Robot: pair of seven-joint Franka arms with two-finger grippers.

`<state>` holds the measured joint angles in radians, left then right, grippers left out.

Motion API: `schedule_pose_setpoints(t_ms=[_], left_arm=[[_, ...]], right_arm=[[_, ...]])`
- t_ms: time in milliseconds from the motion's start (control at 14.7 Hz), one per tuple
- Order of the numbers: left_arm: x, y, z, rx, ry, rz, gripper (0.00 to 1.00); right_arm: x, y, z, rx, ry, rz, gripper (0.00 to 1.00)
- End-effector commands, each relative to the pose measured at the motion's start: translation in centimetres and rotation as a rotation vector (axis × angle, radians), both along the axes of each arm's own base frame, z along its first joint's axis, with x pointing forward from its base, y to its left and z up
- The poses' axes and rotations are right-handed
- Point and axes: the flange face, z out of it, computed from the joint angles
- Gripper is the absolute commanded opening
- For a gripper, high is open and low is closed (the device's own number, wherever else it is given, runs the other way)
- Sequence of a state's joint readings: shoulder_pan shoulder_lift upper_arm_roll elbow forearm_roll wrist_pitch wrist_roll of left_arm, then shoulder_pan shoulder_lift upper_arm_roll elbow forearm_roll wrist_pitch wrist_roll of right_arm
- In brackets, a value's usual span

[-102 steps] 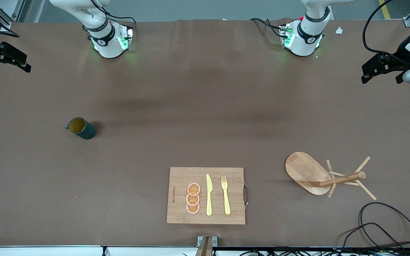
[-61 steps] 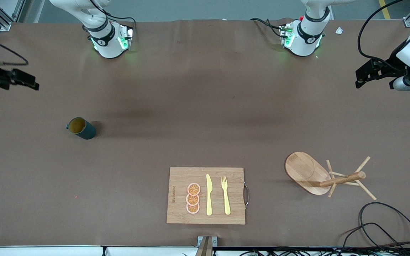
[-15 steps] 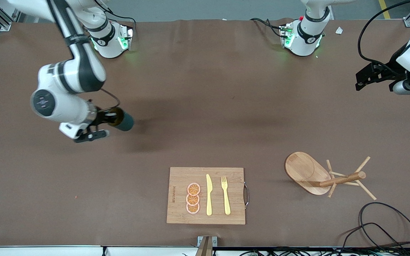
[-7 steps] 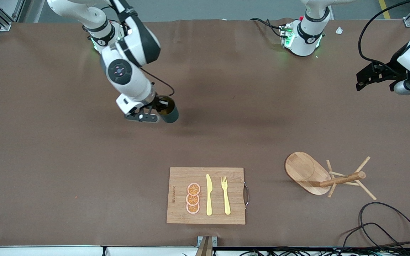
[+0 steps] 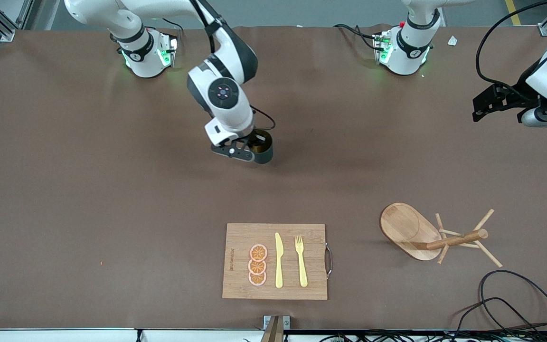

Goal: Pass cup and hang on rack
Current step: 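Lift the teal mug with the right gripper while the left gripper approaches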

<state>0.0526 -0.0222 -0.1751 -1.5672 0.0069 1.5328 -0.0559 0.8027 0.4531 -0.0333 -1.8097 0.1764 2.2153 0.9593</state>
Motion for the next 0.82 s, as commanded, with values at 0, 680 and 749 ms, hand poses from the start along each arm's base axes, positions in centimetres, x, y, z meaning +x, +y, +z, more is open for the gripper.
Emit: schedule_pose_setpoints(t_ms=[0, 680, 749], left_arm=[[0.5, -1.0, 0.0, -0.001, -0.015, -0.012, 1.00], [2.5, -13.6, -6.1, 0.039, -0.034, 0.116, 1.00], [2.3, -15.0, -7.0, 0.046, -0.024, 0.138, 1.00]], right_arm=[[0.7, 2.5, -1.6, -0.007, 0.000, -0.015, 0.00], [-0.6, 5.5, -3.9, -0.001, -0.013, -0.001, 0.00], [-0.5, 5.7, -3.9, 0.005, -0.024, 0.001, 0.01]])
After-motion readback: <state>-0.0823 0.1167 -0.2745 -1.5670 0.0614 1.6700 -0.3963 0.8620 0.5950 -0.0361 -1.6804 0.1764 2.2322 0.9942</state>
